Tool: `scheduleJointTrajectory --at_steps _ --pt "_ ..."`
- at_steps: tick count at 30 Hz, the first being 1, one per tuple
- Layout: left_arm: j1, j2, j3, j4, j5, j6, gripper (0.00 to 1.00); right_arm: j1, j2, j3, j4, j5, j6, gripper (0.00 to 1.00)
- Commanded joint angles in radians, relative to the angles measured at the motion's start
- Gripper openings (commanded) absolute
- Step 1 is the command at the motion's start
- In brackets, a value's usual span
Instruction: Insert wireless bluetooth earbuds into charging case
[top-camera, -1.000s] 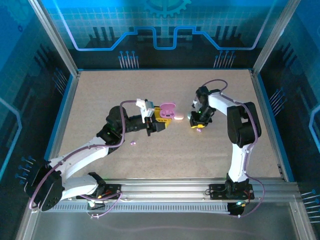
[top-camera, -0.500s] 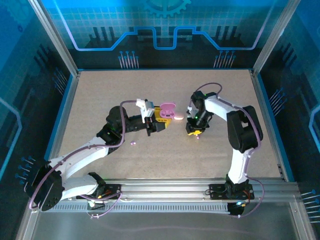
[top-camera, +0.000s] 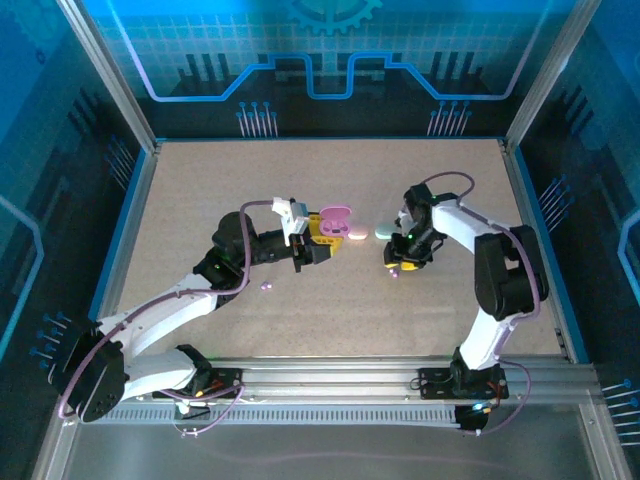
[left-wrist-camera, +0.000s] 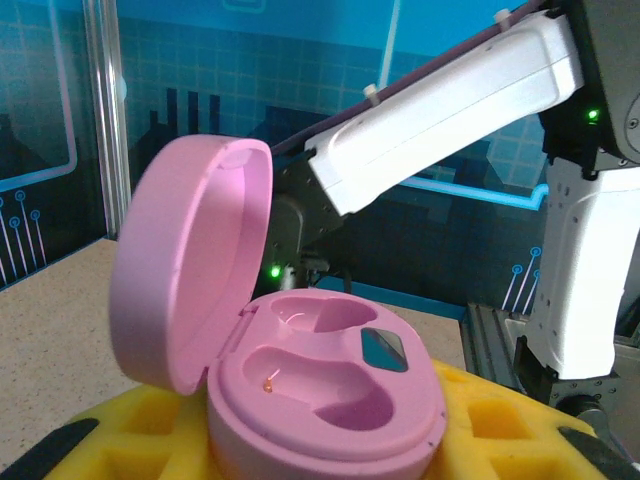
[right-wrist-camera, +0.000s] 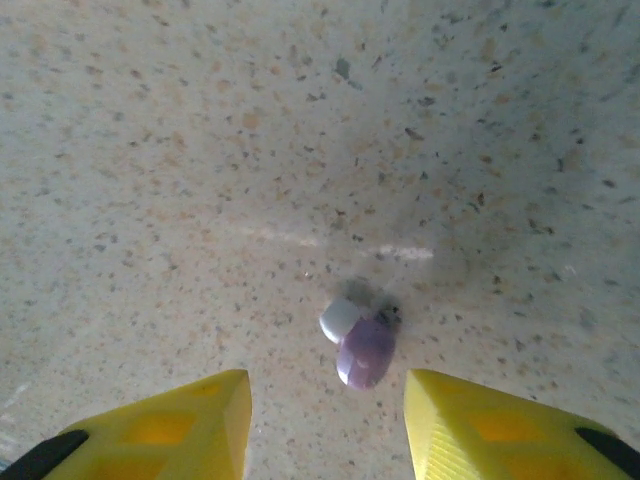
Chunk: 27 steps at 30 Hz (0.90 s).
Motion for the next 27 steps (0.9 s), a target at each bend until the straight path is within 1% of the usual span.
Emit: scheduleJointTrajectory --at_steps 1,6,11,14,17,19,20,23,25,27 --pt "-0.004 -0.03 0.0 0.006 -0.004 0.012 0.32 0.018 0.04 0.016 0.016 -0.017 0.014 0.46" --pt "-0.004 -0.032 0.0 0.005 -0.005 0.012 0.32 0.048 0.099 0.061 -0.002 0.002 0.0 0.45" --pt "-0.004 -0.03 -0.001 0.002 -0.009 0.017 0.32 0.114 0.103 0.101 -0.032 0.022 -0.058 0.41" --pt "-0.004 -0.027 0.001 0.006 -0.006 0.014 0.32 0.141 0.104 0.119 -0.055 -0.019 -0.062 0.4" --pt "-0.005 -0.028 0.0 0.009 -0.007 0.012 0.32 0.173 0.093 0.126 -0.054 -0.017 -0.085 0.4" --pt "-0.004 -0.026 0.0 0.009 -0.007 0.012 0.32 0.179 0.098 0.138 -0.064 -0.06 -0.105 0.39" --pt "-0.004 -0.027 0.002 0.008 -0.007 0.013 0.32 0.183 0.098 0.145 -0.074 -0.056 -0.101 0.39" --pt "-0.003 -0.031 0.001 0.005 -0.009 0.013 0.32 0.186 0.06 0.134 -0.065 0.014 -0.072 0.4" --pt "-0.004 -0.033 0.001 0.004 -0.01 0.014 0.32 0.175 0.04 0.124 -0.058 0.091 -0.048 0.41" --pt "-0.004 -0.031 0.0 0.003 -0.009 0.014 0.32 0.153 0.04 0.106 -0.048 0.111 -0.036 0.43"
